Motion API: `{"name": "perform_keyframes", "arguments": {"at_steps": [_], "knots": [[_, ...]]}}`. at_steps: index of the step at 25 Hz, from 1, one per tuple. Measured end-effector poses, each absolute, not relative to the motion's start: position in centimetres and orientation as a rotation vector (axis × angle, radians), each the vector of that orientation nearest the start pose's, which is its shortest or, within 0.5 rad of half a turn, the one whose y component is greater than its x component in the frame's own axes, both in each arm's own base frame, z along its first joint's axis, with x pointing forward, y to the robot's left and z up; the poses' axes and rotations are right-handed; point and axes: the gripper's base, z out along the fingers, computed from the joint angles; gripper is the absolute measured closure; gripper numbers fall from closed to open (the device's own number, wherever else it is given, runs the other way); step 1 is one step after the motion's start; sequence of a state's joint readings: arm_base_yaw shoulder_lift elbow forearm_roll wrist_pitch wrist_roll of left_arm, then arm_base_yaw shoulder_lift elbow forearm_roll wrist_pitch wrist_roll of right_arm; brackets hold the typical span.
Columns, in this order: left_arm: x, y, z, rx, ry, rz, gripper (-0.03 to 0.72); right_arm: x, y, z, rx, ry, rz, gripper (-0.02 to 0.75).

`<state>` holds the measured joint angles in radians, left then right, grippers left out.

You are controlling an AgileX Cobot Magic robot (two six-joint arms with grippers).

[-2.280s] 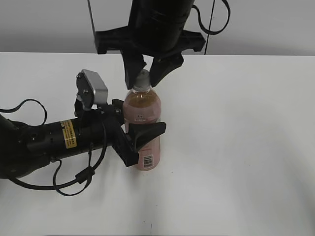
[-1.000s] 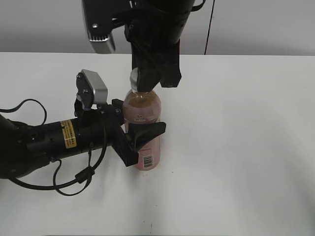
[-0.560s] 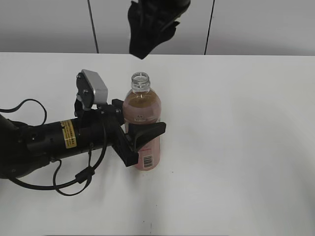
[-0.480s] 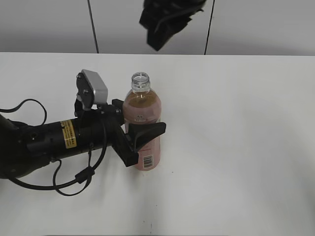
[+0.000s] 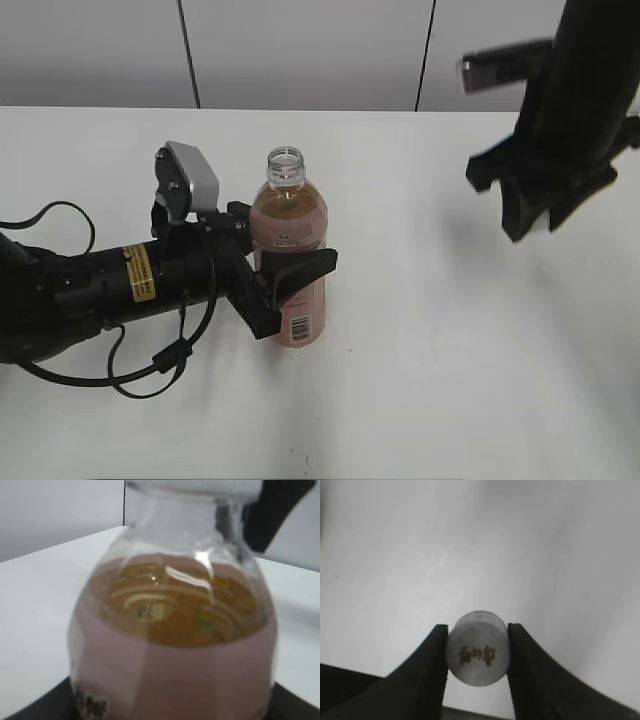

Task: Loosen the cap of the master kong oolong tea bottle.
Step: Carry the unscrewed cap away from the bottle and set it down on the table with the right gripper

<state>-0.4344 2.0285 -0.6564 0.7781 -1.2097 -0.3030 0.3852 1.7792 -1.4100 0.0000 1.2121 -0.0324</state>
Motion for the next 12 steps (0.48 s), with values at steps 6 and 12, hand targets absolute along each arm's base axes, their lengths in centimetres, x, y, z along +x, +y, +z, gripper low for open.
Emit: {"name": "perform_keyframes", "arguments": {"at_steps": [6, 12], "knots": [[26.4, -18.8, 11.1, 0.916, 1.565, -0.920, 0.288, 30.4, 12.3, 16.8, -0.505, 3.076, 0.018, 0.463], [26.4, -18.8, 11.1, 0.916, 1.565, -0.920, 0.288, 30.5, 12.4, 13.3, -0.482, 3.069, 0.021, 0.437]]}}
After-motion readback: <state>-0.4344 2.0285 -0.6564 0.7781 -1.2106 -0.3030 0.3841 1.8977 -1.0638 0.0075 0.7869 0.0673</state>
